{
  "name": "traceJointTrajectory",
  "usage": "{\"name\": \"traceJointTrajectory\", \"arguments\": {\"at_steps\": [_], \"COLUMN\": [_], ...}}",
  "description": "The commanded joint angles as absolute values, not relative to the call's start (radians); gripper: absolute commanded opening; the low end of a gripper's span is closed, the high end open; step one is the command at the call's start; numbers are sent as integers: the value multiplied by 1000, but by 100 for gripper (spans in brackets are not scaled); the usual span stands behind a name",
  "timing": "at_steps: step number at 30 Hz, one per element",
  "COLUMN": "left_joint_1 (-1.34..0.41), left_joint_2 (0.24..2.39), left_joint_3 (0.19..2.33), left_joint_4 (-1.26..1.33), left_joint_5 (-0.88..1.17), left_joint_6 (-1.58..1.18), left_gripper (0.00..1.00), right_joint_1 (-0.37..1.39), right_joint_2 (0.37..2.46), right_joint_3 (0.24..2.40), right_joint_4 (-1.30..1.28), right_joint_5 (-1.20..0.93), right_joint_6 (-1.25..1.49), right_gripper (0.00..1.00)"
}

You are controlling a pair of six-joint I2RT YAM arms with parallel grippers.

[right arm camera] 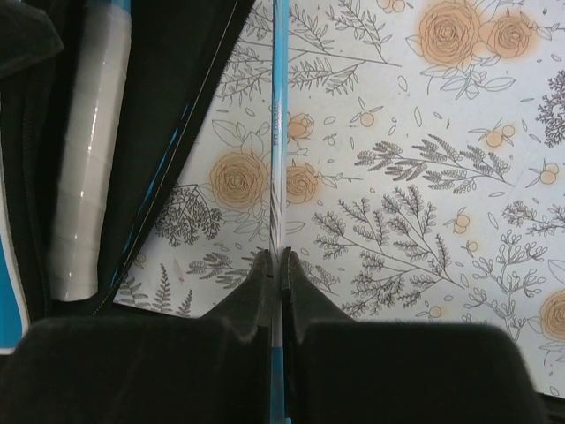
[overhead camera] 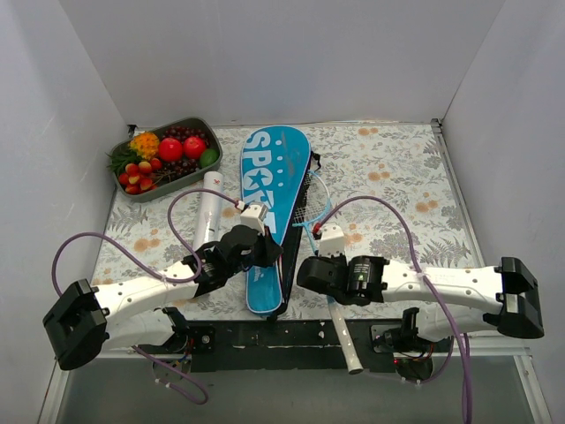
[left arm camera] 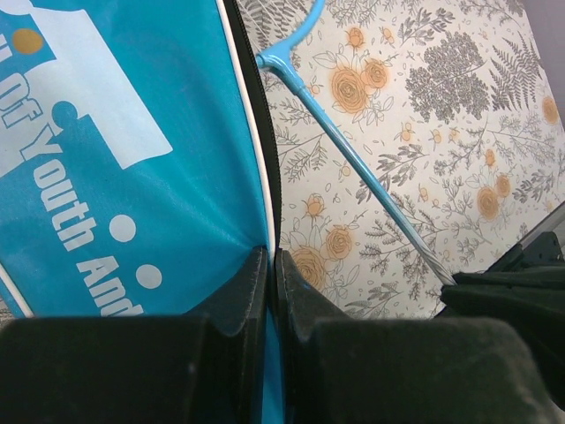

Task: Pack up the badminton gear

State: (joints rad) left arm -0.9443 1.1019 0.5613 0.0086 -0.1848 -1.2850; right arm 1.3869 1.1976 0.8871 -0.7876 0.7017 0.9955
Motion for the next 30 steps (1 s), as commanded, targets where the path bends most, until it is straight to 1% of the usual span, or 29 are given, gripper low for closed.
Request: {"name": "traceJointTrajectory", "arguments": {"at_steps": [1, 4, 12, 18, 21, 25, 29, 30], "left_joint_1": [-942, -943, -943, -942, -942, -942, -942, -942], "left_joint_2": [1060, 1052, 1028, 1042, 1039, 1028, 1026, 1028], "left_joint_3": [545, 531, 514, 506, 505, 495, 492, 491], "left_joint_4": [57, 67, 74, 95, 100, 110, 115, 115], "left_joint_5": [-134, -109, -32, 43, 60, 90, 107, 106], "left_joint_6": [-1301, -1299, -1287, -1302, -1304, -1307, -1310, -1309], "left_gripper": [0, 0, 0, 0, 0, 0, 0, 0], "right_joint_1": [1344, 1296, 1155, 1068, 1043, 1014, 994, 993], "right_joint_2": [1264, 1319, 1431, 1540, 1612, 1680, 1721, 1723], "right_joint_3": [945, 954, 962, 1015, 1060, 1066, 1083, 1085], "right_joint_4": [-678, -606, -318, -186, -129, 19, 51, 54], "right_joint_5": [802, 796, 759, 689, 652, 600, 546, 537], "right_joint_6": [945, 878, 713, 629, 592, 558, 537, 534], "right_gripper": [1, 1, 1, 1, 1, 1, 1, 3]}}
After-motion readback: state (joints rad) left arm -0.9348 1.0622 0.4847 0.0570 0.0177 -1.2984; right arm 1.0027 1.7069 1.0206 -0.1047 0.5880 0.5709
